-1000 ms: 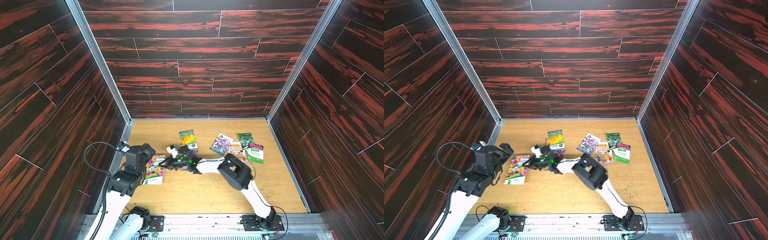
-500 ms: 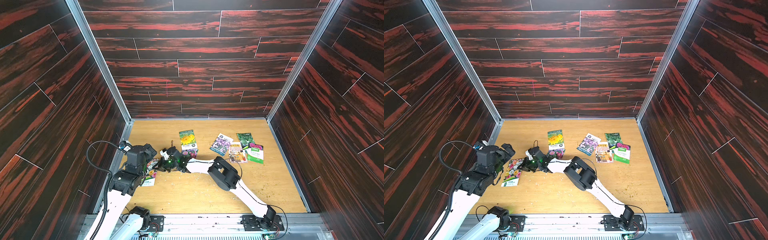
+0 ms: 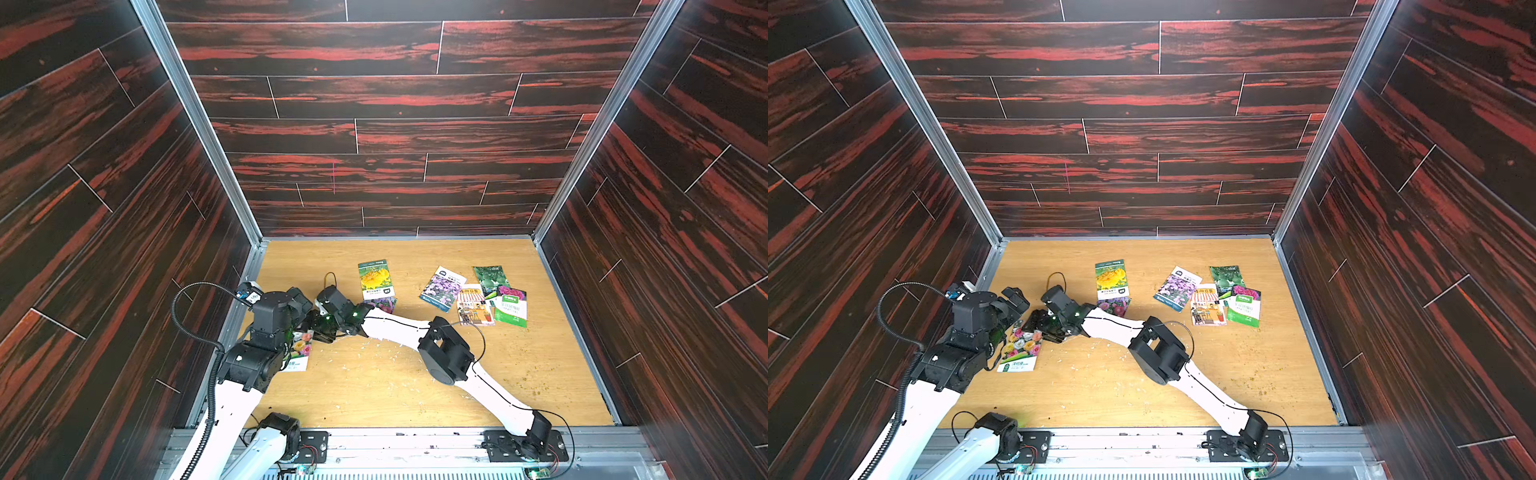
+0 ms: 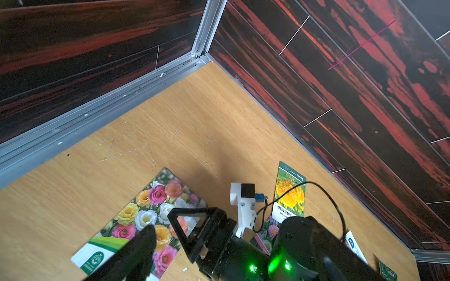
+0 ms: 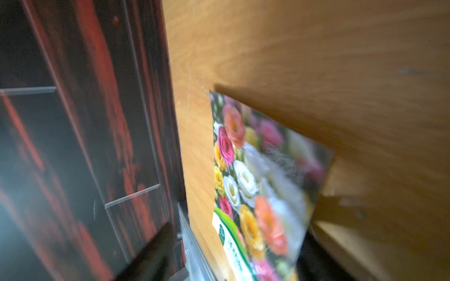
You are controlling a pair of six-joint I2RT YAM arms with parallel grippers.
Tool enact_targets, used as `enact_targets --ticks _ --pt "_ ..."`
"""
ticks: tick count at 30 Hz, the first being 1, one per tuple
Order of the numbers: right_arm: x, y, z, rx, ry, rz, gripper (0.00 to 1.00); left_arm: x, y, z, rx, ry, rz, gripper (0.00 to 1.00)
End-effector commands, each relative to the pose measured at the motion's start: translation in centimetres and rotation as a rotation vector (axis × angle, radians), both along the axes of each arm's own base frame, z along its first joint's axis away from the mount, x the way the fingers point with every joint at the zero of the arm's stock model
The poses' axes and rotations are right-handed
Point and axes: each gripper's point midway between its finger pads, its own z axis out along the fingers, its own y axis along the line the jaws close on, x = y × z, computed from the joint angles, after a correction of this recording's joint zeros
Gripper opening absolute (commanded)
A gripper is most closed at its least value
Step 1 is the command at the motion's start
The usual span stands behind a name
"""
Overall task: Arrange the seed packets in a row
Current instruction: Place the seed packet at the center of the board, then pick up the seed packet from the center of the board.
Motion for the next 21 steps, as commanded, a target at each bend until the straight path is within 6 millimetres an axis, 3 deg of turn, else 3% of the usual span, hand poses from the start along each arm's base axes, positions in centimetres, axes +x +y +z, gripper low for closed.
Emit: enact_targets --ticks 1,5,11,13,16,21 --pt "-0.6 -4.0 -2.1 -0.284 -0.036 -0.067 0.86 0.2 0.3 -0.2 0.017 -0.005 0.009 1.0" --pt "0.0 -7.3 -1.0 -0.385 -0.116 -0.117 0.89 0.3 0.5 0.0 0.035 0.002 0.009 1.0" --pt "2.2 -13.9 -1.0 -0.274 -0.135 -0.182 0.89 1.6 -0.6 0.0 0.03 -0.009 -0.064 1.0" --pt "3.9 -16.5 0.0 -0.231 -0.188 -0.181 0.89 2.8 -1.9 -0.3 0.011 -0.004 -0.129 1.0" --pt "6.4 -20.2 0.7 -0.317 -0.332 -0.107 0.89 5.5 -4.2 -2.2 -0.031 0.053 -0.228 1.0" --pt "10.3 -26.6 2.0 -0.176 -0.31 -0.166 0.89 10.6 -9.5 -5.8 -0.14 0.169 -0.454 0.99"
